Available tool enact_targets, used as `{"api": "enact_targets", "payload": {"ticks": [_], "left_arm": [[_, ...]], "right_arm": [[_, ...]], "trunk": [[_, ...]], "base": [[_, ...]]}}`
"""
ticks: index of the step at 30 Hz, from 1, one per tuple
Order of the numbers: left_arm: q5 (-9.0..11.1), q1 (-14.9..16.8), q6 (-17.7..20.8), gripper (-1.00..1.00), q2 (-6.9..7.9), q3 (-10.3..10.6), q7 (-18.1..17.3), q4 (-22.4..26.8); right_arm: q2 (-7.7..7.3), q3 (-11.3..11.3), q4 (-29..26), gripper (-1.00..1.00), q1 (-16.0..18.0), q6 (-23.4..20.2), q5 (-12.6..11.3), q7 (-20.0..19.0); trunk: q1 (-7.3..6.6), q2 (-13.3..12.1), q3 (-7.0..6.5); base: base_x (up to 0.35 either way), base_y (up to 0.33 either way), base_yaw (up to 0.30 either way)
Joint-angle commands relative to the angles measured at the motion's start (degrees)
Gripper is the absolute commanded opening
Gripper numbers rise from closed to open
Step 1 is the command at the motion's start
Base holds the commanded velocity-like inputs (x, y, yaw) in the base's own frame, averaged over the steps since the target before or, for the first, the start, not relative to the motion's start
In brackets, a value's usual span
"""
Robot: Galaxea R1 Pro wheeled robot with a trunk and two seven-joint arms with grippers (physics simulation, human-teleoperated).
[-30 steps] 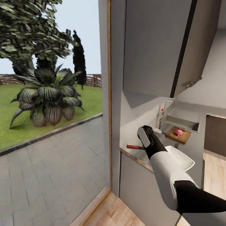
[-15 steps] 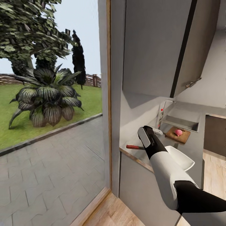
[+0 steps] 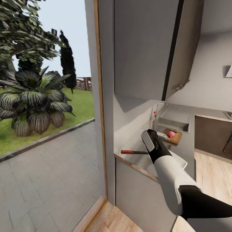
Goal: In the kitchen, take the Vidalia onion out of the sink, dice it on the chopping board with the paring knife, put the diced onion into the bowl on the countertop, then place both the paring knife and the chopping board into the sink.
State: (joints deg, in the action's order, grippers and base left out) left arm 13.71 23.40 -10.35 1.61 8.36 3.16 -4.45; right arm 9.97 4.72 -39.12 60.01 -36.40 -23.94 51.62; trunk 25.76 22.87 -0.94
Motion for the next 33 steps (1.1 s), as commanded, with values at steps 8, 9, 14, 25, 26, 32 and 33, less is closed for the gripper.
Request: {"api": "enact_targets", "payload": {"ticks": [8,9,14,25,26,32,33], "left_arm": [[0.44,0.07,-0.37,1.00,-0.07,0.51,-0.06,-0.25],[0.42,0.07,-0.37,1.00,-0.08,0.51,-0.07,-0.24],[0.44,0.07,-0.37,1.00,-0.03,0.51,-0.08,-0.22],[0.41,0.07,-0.37,1.00,-0.11,0.51,-0.08,-0.22],[0.40,0.07,-0.37,1.00,-0.11,0.51,-0.08,-0.21],[0.36,0.07,-0.37,1.00,-0.11,0.51,-0.08,-0.23],[0.37,0.07,-0.37,1.00,-0.11,0.51,-0.08,-0.23]], "right_arm": [[0.03,0.11,0.18,1.00,0.02,-0.28,-0.23,0.32],[0.03,0.11,0.20,1.00,0.02,-0.29,-0.23,0.32],[0.03,0.11,0.26,1.00,0.02,-0.39,-1.49,0.45],[0.03,0.11,0.26,1.00,0.02,-0.42,-3.77,2.32],[0.03,0.11,0.26,1.00,0.02,-0.42,-3.76,2.33],[0.03,0.11,0.62,1.00,0.02,-0.48,-4.92,2.34],[0.03,0.11,0.74,1.00,0.02,-0.54,-5.70,2.38]], "trunk": [[0.03,0.05,-0.02],[0.03,0.05,-0.02],[0.03,0.05,-0.03],[0.03,0.05,-0.03],[0.03,0.05,-0.03],[0.03,0.05,-0.03],[0.03,0.05,-0.03]], "base": [[0.038,0.042,-0.043],[0.140,0.155,-0.005],[0.172,0.207,-0.002],[0.091,0.114,0.000],[0.005,0.007,0.000],[0.002,0.002,0.000],[0.000,0.000,0.000]]}}
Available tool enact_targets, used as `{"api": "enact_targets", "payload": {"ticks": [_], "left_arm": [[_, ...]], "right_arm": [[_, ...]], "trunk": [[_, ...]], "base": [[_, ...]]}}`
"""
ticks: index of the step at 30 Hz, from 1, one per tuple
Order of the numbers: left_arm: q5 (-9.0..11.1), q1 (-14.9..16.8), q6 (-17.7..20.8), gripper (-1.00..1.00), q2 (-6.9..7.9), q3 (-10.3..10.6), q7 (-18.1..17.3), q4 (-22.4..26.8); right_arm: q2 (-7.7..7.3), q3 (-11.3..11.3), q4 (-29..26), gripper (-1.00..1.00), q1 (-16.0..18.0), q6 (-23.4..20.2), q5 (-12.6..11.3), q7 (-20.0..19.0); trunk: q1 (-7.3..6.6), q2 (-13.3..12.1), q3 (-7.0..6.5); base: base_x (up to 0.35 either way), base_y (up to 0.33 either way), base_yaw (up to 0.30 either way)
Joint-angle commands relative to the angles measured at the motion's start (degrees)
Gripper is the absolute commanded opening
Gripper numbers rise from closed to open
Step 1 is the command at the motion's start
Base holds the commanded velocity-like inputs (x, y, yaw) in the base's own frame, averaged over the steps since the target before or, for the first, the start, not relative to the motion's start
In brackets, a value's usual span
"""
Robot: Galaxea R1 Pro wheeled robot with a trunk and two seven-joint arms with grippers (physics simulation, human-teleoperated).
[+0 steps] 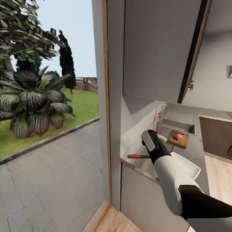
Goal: In the kitchen, take the Vidalia onion out of the sink, dice it on the chopping board with the paring knife, put the diced onion into the bowl on the countertop, then place both the paring knife and the chopping board into the sink.
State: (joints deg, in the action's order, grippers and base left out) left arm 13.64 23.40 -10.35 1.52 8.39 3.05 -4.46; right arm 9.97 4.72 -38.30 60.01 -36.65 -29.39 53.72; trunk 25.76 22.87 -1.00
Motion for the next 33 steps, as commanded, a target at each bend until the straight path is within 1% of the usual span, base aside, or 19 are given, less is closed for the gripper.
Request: {"api": "enact_targets", "payload": {"ticks": [1,3,4,5,6,8,9,10,11,12,13,16,19,27,33], "left_arm": [[0.44,0.07,-0.37,1.00,-0.03,0.49,0.02,-0.22],[0.43,0.07,-0.37,1.00,-0.03,0.49,0.02,-0.20],[0.43,0.07,-0.37,1.00,-0.03,0.49,0.02,-0.20],[0.43,0.07,-0.37,1.00,-0.03,0.49,0.02,-0.20],[0.43,0.07,-0.37,1.00,-0.03,0.49,0.02,-0.20],[0.43,0.07,-0.37,1.00,-0.03,0.49,0.02,-0.23],[0.43,0.07,-0.37,1.00,-0.03,0.49,0.02,-0.24],[0.42,0.07,-0.37,1.00,-0.04,0.49,0.02,-0.24],[0.42,0.07,-0.37,1.00,-0.06,0.49,0.02,-0.23],[0.42,0.07,-0.37,1.00,-0.09,0.49,0.02,-0.26],[0.42,0.07,-0.37,1.00,-0.10,0.49,0.02,-0.27],[0.42,0.07,-0.37,1.00,-0.11,0.49,0.02,-0.28],[0.42,0.07,-0.37,1.00,-0.11,0.49,0.02,-0.28],[0.42,0.07,-0.37,1.00,-0.11,0.49,0.02,-0.22],[0.42,0.07,-0.37,1.00,-0.11,0.49,0.02,-0.21]], "right_arm": [[0.03,0.12,-0.01,1.00,0.02,-0.33,-0.70,0.29],[0.03,0.12,0.14,1.00,0.03,-0.39,-2.87,0.73],[0.03,0.12,0.15,1.00,0.03,-0.40,-3.52,1.02],[0.03,0.10,0.18,1.00,0.02,-0.42,-4.90,1.78],[0.03,0.09,0.18,1.00,0.02,-0.42,-5.63,2.24],[0.03,0.05,0.21,1.00,0.04,-0.43,-9.12,4.31],[0.03,0.05,0.20,1.00,0.04,-0.44,-10.05,4.80],[0.03,0.03,0.20,1.00,0.03,-0.44,-11.84,5.71],[0.03,0.01,0.21,1.00,0.03,-0.44,-12.68,6.15],[0.03,-0.01,0.18,1.00,0.04,-0.44,-14.79,7.38],[0.03,-0.02,0.17,1.00,0.07,-0.44,-16.02,8.33],[0.03,0.00,0.16,1.00,0.07,-0.44,-16.92,9.04],[0.03,0.02,0.16,1.00,0.03,-0.41,-17.22,9.29],[0.03,0.03,0.16,1.00,0.02,-0.01,-17.41,9.42],[0.03,0.11,0.16,1.00,0.02,0.15,-17.41,9.46]], "trunk": [[0.02,0.05,0.03],[0.02,0.05,0.03],[0.02,0.05,0.03],[0.02,0.05,0.03],[0.02,0.05,0.03],[0.02,0.05,0.03],[0.02,0.05,0.03],[0.02,0.05,0.03],[0.02,0.05,0.03],[0.02,0.05,0.03],[0.02,0.05,0.03],[0.02,0.05,0.03],[0.02,0.05,0.03],[0.02,0.05,0.03],[0.02,0.05,0.03]], "base": [[0.000,0.000,0.000],[0.000,0.000,0.000],[0.000,0.000,0.000],[0.000,0.000,0.000],[0.000,0.000,0.000],[0.000,0.000,0.000],[0.000,0.000,0.000],[0.000,0.000,0.000],[0.000,0.000,0.000],[0.000,0.000,0.000],[0.000,0.000,0.000],[0.000,0.000,0.000],[0.000,0.000,0.000],[0.011,0.006,0.000],[0.170,0.098,0.000]]}}
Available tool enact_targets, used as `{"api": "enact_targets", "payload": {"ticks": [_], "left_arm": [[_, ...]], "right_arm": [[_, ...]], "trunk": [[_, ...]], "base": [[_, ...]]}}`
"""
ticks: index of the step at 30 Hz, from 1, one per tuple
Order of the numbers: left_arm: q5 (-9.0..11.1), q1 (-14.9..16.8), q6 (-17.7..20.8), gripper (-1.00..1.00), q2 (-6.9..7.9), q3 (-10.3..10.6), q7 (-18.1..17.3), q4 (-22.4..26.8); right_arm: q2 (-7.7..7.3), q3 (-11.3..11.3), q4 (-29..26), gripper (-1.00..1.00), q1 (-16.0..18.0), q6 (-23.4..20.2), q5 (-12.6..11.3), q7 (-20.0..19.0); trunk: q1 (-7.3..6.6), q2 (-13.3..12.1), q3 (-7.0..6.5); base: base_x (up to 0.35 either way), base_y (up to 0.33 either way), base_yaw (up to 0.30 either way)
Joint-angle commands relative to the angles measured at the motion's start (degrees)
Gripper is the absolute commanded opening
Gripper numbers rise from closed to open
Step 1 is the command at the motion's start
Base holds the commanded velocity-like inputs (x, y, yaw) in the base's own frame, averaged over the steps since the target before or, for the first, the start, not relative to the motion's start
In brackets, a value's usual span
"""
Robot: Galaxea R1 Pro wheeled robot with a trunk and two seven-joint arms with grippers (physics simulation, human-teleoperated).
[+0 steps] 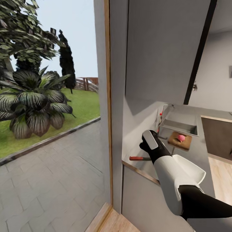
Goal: In the kitchen, take the Vidalia onion out of the sink, dice it on the chopping board with the paring knife, put the diced onion into the bowl on the countertop, then place both the paring knife and the chopping board into the sink.
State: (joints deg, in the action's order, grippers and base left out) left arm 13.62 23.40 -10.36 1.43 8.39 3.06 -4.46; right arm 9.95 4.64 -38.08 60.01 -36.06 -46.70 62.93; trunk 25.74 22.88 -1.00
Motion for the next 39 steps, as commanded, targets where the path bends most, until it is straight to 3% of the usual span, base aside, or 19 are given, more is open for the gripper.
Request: {"api": "enact_targets", "payload": {"ticks": [1,39], "left_arm": [[0.45,0.07,-0.36,1.00,-0.03,0.49,0.01,-0.23],[0.45,0.07,-0.34,1.00,-0.29,0.49,0.05,-0.28]], "right_arm": [[0.04,0.19,-0.07,1.00,0.02,-0.43,-0.09,0.26],[0.04,0.20,0.02,1.00,0.02,-0.50,-0.94,-0.18]], "trunk": [[0.05,0.04,0.03],[0.05,0.04,0.21]], "base": [[0.219,0.131,0.000],[0.018,0.011,0.000]]}}
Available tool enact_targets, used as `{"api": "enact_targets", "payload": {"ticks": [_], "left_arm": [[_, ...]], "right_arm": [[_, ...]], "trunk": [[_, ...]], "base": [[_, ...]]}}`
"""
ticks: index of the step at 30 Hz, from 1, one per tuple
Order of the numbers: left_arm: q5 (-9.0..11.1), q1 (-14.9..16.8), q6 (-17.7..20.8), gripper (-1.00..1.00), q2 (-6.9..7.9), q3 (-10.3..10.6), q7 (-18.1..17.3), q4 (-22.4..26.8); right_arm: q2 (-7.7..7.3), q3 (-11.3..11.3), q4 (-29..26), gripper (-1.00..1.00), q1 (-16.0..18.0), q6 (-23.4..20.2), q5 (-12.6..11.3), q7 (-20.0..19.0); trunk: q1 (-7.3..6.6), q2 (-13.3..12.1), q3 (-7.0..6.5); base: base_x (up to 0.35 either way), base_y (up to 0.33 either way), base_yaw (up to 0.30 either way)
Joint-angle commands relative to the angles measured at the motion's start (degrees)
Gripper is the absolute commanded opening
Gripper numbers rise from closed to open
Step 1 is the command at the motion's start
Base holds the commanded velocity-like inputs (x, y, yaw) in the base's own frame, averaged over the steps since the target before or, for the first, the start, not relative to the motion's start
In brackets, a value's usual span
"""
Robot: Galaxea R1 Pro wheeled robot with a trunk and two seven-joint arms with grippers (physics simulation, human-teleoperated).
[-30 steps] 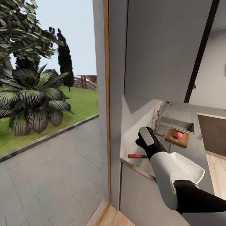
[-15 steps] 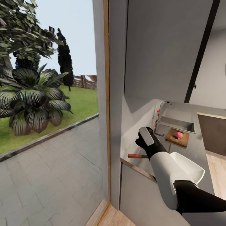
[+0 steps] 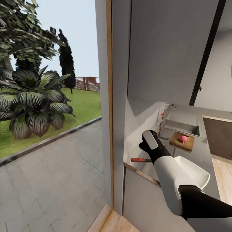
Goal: In the kitchen, take the Vidalia onion out of the sink, dice it on the chopping board with the paring knife, put the diced onion into the bowl on the countertop, then place both the paring knife and the chopping board into the sink.
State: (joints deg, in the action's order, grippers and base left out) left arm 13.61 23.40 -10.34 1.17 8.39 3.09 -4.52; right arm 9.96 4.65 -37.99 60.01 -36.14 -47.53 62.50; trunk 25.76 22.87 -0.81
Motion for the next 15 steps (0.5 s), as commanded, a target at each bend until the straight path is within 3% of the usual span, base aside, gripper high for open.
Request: {"api": "enact_targets", "payload": {"ticks": [1,8,15], "left_arm": [[0.45,0.07,-0.29,1.00,-0.24,0.48,0.04,-0.22],[0.48,-0.21,4.49,1.00,-0.57,0.48,0.01,-0.22],[0.52,-3.89,6.94,1.00,-0.48,0.48,-0.01,-0.22]], "right_arm": [[0.04,0.18,-0.07,1.00,0.02,-0.43,-0.11,0.25],[0.04,0.18,-0.07,1.00,0.02,-0.43,-0.05,0.29],[0.04,0.18,-0.07,1.00,0.02,-0.43,-0.02,0.40]], "trunk": [[0.02,0.05,0.03],[0.02,0.05,0.03],[0.02,0.05,0.03]], "base": [[0.000,0.000,0.000],[0.000,0.000,0.000],[0.000,0.000,0.000]]}}
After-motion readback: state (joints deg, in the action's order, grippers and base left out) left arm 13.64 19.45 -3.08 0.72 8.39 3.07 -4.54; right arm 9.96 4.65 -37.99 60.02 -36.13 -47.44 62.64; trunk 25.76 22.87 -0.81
